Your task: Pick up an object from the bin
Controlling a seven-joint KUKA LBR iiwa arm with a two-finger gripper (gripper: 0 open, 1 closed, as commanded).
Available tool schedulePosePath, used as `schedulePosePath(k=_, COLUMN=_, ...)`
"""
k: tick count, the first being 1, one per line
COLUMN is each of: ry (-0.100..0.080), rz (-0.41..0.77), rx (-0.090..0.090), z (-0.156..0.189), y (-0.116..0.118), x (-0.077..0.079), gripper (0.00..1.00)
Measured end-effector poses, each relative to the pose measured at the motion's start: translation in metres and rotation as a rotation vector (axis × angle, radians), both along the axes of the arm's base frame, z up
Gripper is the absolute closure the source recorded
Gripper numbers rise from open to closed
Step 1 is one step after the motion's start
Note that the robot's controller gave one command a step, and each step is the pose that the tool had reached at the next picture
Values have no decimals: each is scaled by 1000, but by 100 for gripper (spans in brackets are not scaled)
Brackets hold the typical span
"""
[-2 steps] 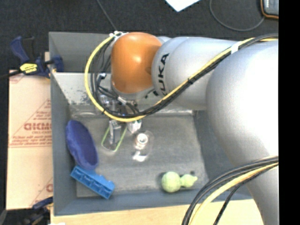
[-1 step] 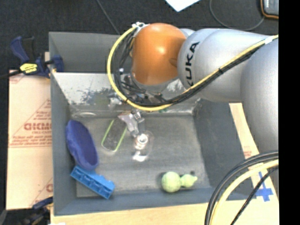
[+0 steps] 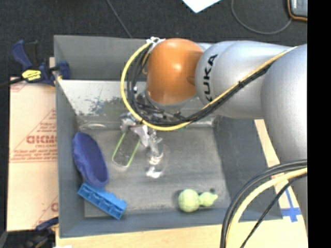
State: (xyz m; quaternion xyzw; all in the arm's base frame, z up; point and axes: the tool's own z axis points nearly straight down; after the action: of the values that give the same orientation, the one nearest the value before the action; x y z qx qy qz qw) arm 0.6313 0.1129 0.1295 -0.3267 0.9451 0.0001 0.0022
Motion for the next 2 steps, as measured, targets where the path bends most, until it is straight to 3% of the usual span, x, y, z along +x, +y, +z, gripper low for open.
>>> schedulePosePath(k=1, ry=-12, rz=327, rx=1, z=-58, y=0, x=4, gripper=0)
schedulePosePath(k=2, ry=-19, rz=410, rx=1, z=-54, y=-2, x=1, gripper=100)
